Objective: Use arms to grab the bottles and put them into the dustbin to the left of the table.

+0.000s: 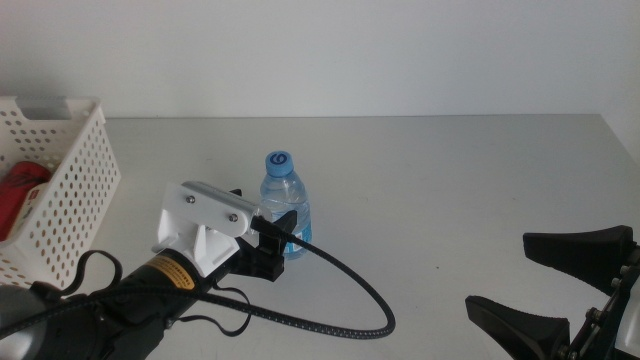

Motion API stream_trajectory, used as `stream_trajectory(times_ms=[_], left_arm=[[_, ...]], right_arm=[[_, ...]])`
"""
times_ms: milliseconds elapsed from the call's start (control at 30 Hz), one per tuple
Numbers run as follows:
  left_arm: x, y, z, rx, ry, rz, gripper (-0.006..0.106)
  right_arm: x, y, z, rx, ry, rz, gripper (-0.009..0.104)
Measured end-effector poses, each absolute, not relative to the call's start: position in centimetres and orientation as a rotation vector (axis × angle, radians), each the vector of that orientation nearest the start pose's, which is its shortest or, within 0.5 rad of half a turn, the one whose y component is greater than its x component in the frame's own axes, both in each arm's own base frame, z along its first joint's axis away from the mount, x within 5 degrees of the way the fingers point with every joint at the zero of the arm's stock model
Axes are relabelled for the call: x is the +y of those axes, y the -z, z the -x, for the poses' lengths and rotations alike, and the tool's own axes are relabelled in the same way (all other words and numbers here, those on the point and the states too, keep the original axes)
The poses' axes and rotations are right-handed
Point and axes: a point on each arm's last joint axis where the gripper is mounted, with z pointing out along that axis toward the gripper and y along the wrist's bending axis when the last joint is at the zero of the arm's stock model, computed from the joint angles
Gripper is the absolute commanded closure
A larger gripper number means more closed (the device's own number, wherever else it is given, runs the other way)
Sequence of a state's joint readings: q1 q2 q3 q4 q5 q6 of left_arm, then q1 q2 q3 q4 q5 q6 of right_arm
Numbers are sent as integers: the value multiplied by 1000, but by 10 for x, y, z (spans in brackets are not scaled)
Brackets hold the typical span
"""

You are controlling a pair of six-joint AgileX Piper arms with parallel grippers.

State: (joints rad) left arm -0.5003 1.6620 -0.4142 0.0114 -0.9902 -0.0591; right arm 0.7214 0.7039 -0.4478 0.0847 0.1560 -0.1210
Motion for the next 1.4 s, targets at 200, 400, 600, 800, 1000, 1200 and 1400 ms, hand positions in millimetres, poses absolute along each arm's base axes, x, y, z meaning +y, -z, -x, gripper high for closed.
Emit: stream_trajectory(times_ms=[200,400,600,800,1000,1200,1400], left_arm=[[-141,-159,-258,1719,442,-435,7],[-151,-149,-276,1730,458,-433,7],[-159,-133,-291,1758,478,-419,7],[-161,-124,-293,1746,488,-417,7],[-162,-114,-294,1747,492,-415,17],[-162,-113,-295,1735,495,-409,56],[-161,-114,-294,1746,491,-411,102]], right_arm=[[98,-286,-109,1784,-476,720,14],[98,-286,-109,1784,-476,720,14],[98,-286,-109,1784,-476,720,14],[98,-286,-109,1784,-476,720,14],[98,-286,-109,1784,-476,720,14],[98,-286,-109,1784,-476,720,14],[98,-286,-109,1784,-476,720,14]])
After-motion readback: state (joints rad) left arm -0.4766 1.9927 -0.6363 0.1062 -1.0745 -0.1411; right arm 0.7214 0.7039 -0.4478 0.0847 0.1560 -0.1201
